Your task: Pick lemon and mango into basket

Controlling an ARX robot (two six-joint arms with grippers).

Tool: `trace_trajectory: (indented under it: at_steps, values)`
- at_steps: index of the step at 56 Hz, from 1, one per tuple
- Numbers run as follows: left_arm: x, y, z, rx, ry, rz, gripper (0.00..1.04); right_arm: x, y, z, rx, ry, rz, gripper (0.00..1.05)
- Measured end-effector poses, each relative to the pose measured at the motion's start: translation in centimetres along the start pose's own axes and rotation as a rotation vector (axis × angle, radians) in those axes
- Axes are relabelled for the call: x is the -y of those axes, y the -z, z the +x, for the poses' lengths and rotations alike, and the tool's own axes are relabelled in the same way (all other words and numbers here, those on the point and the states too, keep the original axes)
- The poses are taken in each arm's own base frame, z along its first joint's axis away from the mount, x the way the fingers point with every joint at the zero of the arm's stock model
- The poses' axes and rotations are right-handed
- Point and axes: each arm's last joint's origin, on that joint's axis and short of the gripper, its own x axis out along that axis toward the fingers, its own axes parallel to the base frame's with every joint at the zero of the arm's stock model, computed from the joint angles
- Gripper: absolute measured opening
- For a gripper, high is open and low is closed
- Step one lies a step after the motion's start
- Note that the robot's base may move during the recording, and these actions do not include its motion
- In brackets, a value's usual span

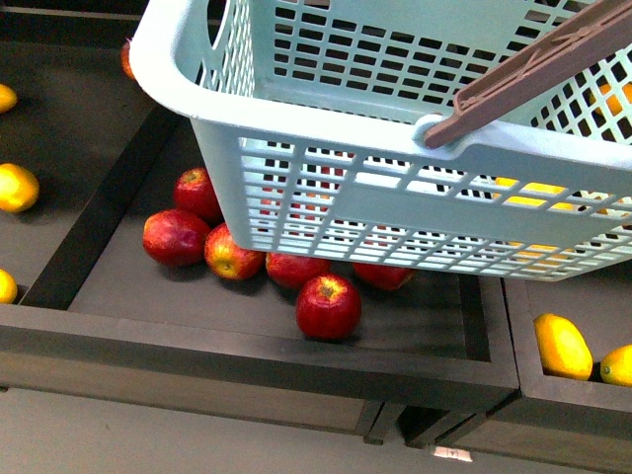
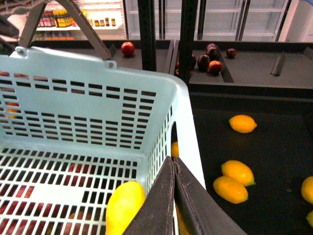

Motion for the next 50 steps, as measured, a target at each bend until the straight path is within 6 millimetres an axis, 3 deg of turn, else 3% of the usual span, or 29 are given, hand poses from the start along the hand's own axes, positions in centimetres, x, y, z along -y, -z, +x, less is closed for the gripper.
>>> trace_trajectory:
  at_steps: [16,27,39,43,50]
  values:
    - [0.0,0.1,0.0,-0.006,0.005,0.0,0.08,0.0,1.0,-2.4,-0.002,0.0,0.0,0.03]
    - [0.0,0.0,0.0,-0.001,0.0,0.0,0.08,0.0,1.0,-2.6,0.007,0.0,-0.001,0.51]
    - [0.0,0.0,0.0,-0.002,0.002,-0.001,0.08,0.0,1.0,-2.6,0.007,0.0,-0.001,0.88]
    - [0.0,0.0,0.0,-0.003,0.002,-0.001,0.08,0.0,1.0,-2.6,0.007,0.002,0.0,0.97]
    - [0.5,0.6,0.2,-0.022,0.017,0.012,0.08,0.0,1.0,-2.6,0.008,0.006,0.0,0.96]
